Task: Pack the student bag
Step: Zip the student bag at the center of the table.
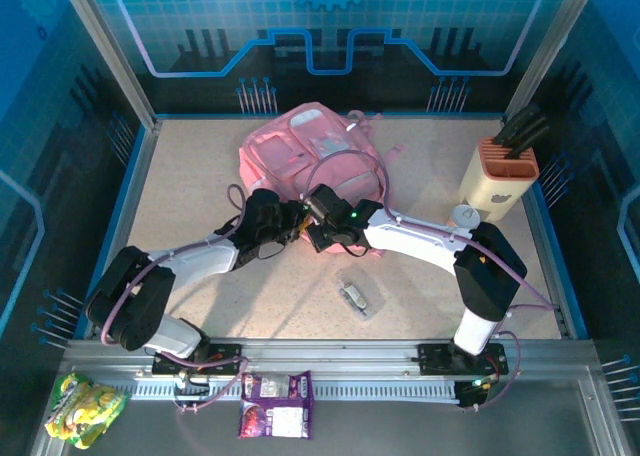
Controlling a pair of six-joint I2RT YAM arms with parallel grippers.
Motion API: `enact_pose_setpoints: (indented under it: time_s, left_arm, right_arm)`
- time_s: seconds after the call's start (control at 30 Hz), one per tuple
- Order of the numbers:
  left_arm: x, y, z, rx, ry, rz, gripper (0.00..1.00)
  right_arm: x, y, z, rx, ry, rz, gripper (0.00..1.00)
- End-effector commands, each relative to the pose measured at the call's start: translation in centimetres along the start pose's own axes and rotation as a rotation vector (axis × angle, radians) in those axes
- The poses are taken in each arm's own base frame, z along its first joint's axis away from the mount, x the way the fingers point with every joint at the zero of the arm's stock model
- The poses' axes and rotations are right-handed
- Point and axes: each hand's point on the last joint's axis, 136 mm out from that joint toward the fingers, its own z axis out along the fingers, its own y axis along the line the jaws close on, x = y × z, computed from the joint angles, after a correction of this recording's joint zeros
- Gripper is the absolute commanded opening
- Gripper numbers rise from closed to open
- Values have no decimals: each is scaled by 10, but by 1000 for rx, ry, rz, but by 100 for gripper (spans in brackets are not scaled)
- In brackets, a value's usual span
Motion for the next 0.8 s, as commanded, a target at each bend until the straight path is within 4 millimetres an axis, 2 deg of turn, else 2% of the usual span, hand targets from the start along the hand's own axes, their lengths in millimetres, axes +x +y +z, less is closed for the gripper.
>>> enact_pose_setpoints:
  time_s: [0.0,0.17,0.27,0.43,0.6,0.77]
  left_arm:
    - [-6,-11,5,21,-42,7,22]
    - [-10,-6,3,-11,-65,37,0]
    - [-16,-4,-3,-35,-84,58,0]
    - [-32,-2,-11,-62,-108,102,0]
    - [-44,4,-16,-65,-113,100,0]
    - [-49,0,-19,-77,-81,159,0]
  right_arm:
    - [-6,9,-2,-32,-23,-1,0]
    - [-4,3,-6,-1,-6,-10,0]
    - [3,-4,-9,35,10,-12,0]
    - [26,-22,-11,78,46,-1,0]
    - [46,-53,-13,118,77,61,0]
    - [50,-85,-19,151,69,93,0]
